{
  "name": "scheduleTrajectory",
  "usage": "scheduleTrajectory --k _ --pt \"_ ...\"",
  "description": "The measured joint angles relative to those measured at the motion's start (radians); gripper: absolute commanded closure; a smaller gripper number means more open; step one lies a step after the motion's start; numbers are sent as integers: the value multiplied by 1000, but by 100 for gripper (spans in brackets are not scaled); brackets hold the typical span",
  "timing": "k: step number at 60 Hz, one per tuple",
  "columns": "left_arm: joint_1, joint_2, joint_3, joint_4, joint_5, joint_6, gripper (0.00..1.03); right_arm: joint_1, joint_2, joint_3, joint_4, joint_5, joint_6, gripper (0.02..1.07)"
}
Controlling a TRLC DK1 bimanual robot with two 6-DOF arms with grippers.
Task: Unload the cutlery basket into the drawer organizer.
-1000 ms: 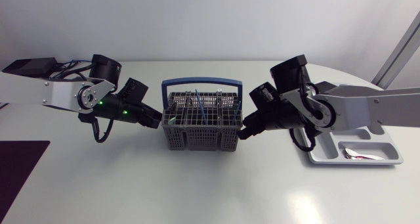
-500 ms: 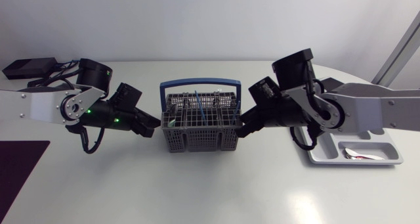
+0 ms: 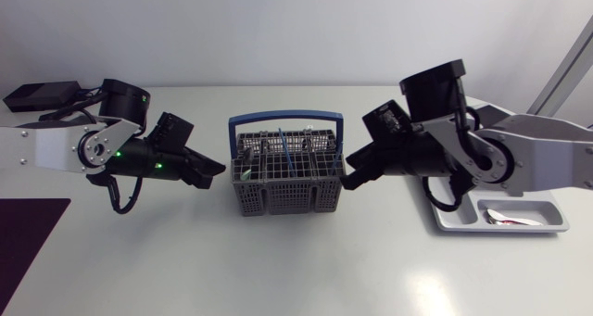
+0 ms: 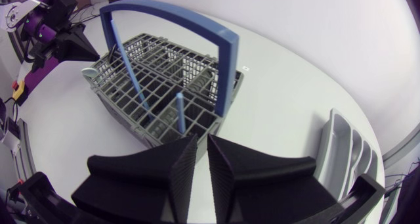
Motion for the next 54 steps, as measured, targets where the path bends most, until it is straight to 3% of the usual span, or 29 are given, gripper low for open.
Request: scheduleTrajectory --k 20,54 --pt "-3 13 2 3 0 0 100 -60 71 -45 18 4 -4 88" --pt "-1 49 30 7 -1 -3 100 52 97 -44 41 14 -3 88"
